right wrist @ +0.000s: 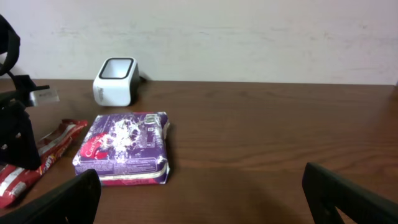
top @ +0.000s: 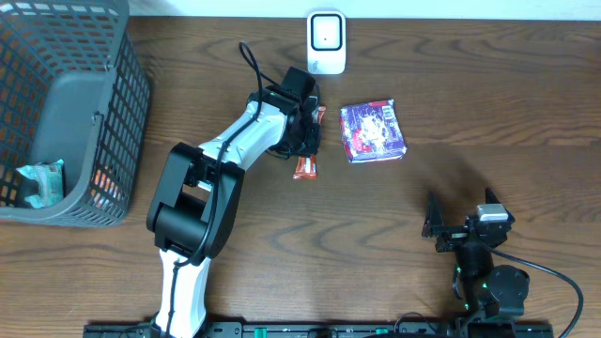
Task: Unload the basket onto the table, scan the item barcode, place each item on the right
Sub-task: 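Hold the red bar under the scanner and lower it onto the table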
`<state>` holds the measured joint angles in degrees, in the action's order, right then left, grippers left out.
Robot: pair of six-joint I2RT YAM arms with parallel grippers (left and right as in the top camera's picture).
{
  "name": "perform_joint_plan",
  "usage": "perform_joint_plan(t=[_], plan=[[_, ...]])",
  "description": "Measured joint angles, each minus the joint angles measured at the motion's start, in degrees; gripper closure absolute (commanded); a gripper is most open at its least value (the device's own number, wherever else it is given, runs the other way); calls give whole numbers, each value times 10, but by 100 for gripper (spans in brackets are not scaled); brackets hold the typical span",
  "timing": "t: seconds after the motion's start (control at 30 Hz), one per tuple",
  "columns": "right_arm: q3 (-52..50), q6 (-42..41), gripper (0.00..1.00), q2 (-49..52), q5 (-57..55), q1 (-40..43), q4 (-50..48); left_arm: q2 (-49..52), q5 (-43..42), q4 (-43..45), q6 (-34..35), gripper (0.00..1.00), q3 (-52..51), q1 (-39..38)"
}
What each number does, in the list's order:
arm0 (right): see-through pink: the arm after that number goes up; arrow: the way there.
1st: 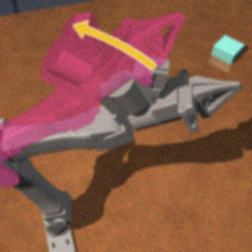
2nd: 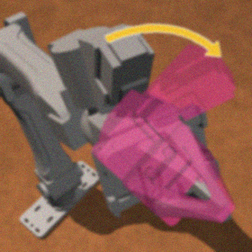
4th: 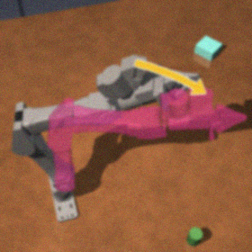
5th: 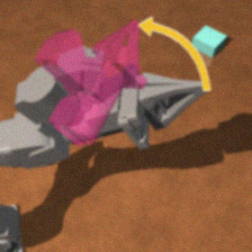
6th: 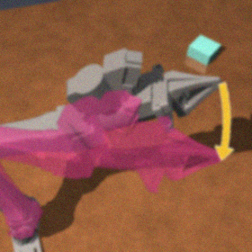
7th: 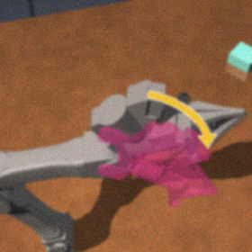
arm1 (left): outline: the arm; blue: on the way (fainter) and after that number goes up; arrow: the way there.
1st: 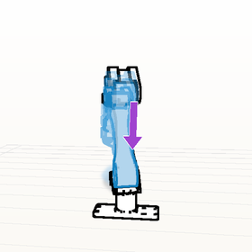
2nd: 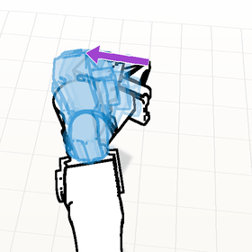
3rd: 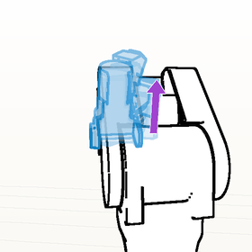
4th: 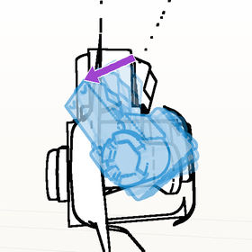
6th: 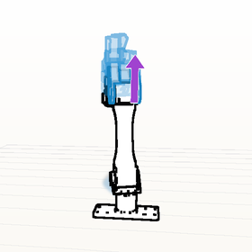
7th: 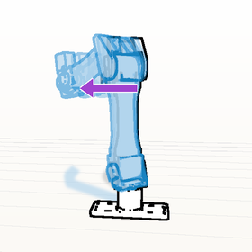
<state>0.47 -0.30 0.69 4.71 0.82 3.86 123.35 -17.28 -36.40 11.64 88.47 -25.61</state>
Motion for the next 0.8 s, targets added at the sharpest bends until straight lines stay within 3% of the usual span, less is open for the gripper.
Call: perform_joint_plan(t=[0.37, 0.43, 0.47, 0.5, 0.8], plan=[[0, 0, 1, 0, 0, 0, 0, 0, -53, 28, 50, 80, 0, 0], [0, 0, 1, 0, 0, 0, 0, 0, -60, 37, 58, 73, 0, 0], [0, 0, 1, 0, 0, 0, 0, 0, -64, 40, 63, 61, 0, 0], [0, 0, 1, 0, 0, 0, 0, 0, -66, 43, 64, 58, 0, 0], [0, 0, 1, 0, 0, 0, 0, -8, -71, 40, 78, 58, 17, 16]])
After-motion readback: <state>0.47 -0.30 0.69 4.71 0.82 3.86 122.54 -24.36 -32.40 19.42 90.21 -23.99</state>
